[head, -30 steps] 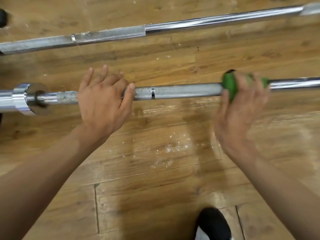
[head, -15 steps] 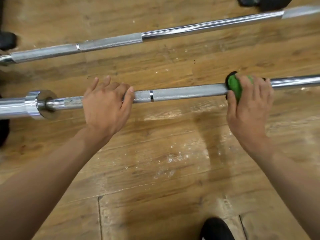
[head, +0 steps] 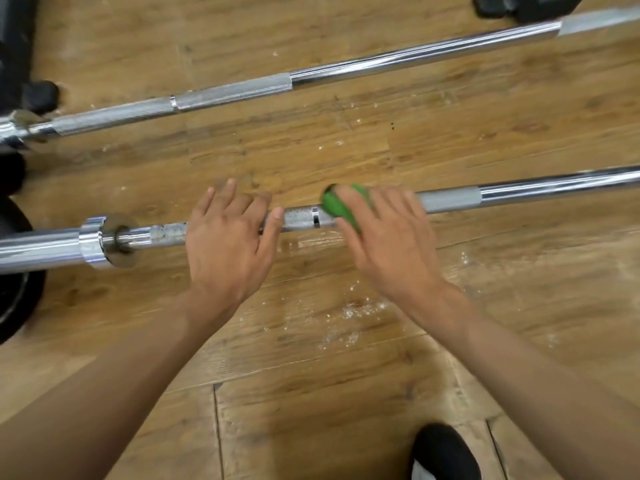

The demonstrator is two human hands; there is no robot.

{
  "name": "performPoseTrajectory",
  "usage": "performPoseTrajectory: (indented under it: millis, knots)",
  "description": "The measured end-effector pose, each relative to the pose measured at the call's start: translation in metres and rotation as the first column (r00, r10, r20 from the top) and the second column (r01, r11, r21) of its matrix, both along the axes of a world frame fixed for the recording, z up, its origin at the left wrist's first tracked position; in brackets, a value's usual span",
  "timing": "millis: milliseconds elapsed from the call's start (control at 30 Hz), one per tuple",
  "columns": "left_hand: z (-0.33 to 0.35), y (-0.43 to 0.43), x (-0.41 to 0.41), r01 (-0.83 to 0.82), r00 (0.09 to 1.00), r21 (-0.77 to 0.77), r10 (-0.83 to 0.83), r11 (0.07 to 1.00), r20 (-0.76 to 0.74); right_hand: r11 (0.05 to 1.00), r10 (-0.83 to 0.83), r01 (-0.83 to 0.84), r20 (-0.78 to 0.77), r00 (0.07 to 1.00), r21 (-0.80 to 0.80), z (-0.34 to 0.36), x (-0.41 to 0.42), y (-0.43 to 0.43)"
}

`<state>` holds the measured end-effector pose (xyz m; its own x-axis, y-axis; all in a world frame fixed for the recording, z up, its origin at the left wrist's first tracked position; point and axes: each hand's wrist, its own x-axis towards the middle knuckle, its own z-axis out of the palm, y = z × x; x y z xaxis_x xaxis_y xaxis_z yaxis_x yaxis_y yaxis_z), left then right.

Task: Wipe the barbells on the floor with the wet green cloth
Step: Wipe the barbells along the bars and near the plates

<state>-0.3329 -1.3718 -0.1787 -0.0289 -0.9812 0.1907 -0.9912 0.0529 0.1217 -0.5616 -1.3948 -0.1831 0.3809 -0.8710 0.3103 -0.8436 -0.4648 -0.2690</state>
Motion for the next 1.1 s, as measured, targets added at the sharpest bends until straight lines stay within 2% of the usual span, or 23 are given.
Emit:
performPoseTrajectory:
  millis: [133,267,333,433,533,567,633,767,900,967,1100]
  knots:
    - [0.001,0.025,-0.003,0.019,1.0,0.016,-0.019,1.0,-0.001,0.976,-0.218,0.218,0.005,0.976,0.027,0.002,-0.072,0.004]
    - [0.003,0.051,-0.009,0.037,0.999,0.058,-0.039,0.998,0.027,0.921,-0.386,0.381,0.074,0.919,0.075,0.01,-0.047,0.032]
    - [0.006,0.064,-0.011,0.041,0.998,0.094,-0.045,0.995,0.043,0.942,-0.332,0.326,0.079,0.94,0.08,0.014,-0.007,0.05]
    - [0.011,0.081,-0.011,0.096,0.992,0.156,-0.107,0.983,0.063,0.988,-0.137,0.137,-0.007,0.991,0.07,0.012,0.038,0.077]
    - [0.017,0.096,-0.01,0.139,0.986,0.199,-0.154,0.97,0.061,0.997,0.06,-0.057,-0.053,0.997,0.056,0.01,0.013,0.089]
    - [0.019,0.1,-0.01,0.145,0.986,0.223,-0.16,0.964,0.052,0.995,0.073,-0.069,-0.057,0.996,0.066,0.009,-0.007,0.092]
    - [0.021,0.108,-0.012,0.148,0.987,0.262,-0.16,0.954,0.028,0.997,-0.016,0.021,-0.065,0.998,0.073,0.007,-0.055,0.094]
    - [0.02,0.114,-0.021,0.193,0.979,0.289,-0.204,0.938,0.01,0.968,-0.251,0.25,-0.061,0.966,-0.024,0.004,-0.136,0.103]
    - [0.021,0.118,-0.029,0.223,0.971,0.346,-0.238,0.912,0.002,0.901,-0.433,0.432,0.043,0.9,0.032,-0.001,-0.125,0.128]
    - [0.021,0.126,-0.032,0.22,0.965,0.361,-0.257,0.906,0.055,0.903,-0.43,0.428,0.069,0.9,0.049,0.0,-0.092,0.142]
    - [0.023,0.143,-0.039,0.205,0.965,0.374,-0.25,0.905,0.075,0.967,-0.254,0.252,0.07,0.965,0.037,0.003,-0.019,0.168]
